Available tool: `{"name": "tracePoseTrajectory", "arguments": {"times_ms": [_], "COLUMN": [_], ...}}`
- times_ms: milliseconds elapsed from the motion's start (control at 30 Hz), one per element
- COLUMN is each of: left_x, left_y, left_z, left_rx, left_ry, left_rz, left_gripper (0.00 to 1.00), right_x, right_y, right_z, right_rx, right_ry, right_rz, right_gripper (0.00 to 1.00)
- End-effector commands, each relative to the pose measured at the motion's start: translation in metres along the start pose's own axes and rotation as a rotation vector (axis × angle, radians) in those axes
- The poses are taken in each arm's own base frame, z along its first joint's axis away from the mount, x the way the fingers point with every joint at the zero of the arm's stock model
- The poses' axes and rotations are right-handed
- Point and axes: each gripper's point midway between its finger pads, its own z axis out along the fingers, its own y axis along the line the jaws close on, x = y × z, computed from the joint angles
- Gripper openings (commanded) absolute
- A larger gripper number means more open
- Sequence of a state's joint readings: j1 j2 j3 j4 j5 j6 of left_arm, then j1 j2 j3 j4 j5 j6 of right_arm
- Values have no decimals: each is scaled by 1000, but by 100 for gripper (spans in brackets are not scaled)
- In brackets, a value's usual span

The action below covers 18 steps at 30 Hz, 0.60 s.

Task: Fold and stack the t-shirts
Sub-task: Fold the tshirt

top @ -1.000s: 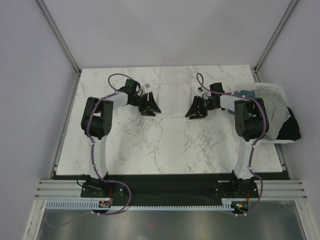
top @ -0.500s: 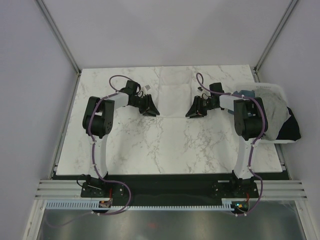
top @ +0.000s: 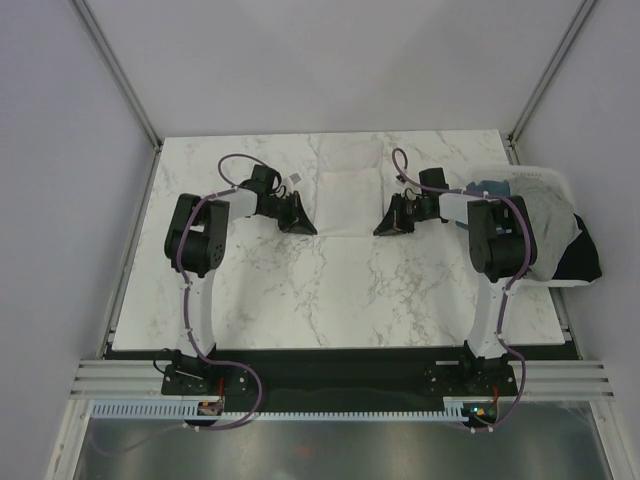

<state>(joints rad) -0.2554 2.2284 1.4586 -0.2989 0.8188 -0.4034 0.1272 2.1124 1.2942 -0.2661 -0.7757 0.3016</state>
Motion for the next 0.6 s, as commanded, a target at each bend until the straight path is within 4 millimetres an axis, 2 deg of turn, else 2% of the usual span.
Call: {"name": "tracePoseTrajectory", "arguments": {"times_ms": [0,33,67,133,167,300,333,367,433,467,567], "left_x": [9,8,10,22,28,41,43,49,47,53,61], "left_y": [-12,-25,-32,-36,-48,-66,-70,-72,-91,-97,-120], "left_z": [-13,-24,-30,-39,-50,-68,-70,-71,-78,-78,-83], "left_rx": [-4,5,10,9,17,30,33,35,62,64,82], "left_ry": [-13,-35,-44,-43,-59,-82,-86,-80,-116,-108,-116], "left_rz": [18,42,53,52,72,108,115,119,134,150,212], "left_gripper": [2,2,2,2,2,2,2,2,2,2,2], "right_x": [3,11,9,15,22,33,37,33,34,31,33], "right_y": [-3,-3,6,14,22,43,46,60,70,82,99], "right_z": [-10,-13,-21,-28,-35,-54,-58,-69,-78,-87,-100], "right_rx": [65,67,62,61,56,47,45,35,29,17,-11], "right_ry": [-41,-34,-54,-60,-66,-101,-108,-147,-171,-200,-235], "right_rz": [-61,-55,-78,-102,-120,-174,-174,-213,-225,-248,-263], "right_gripper": [0,0,0,0,0,0,0,0,0,0,0]}}
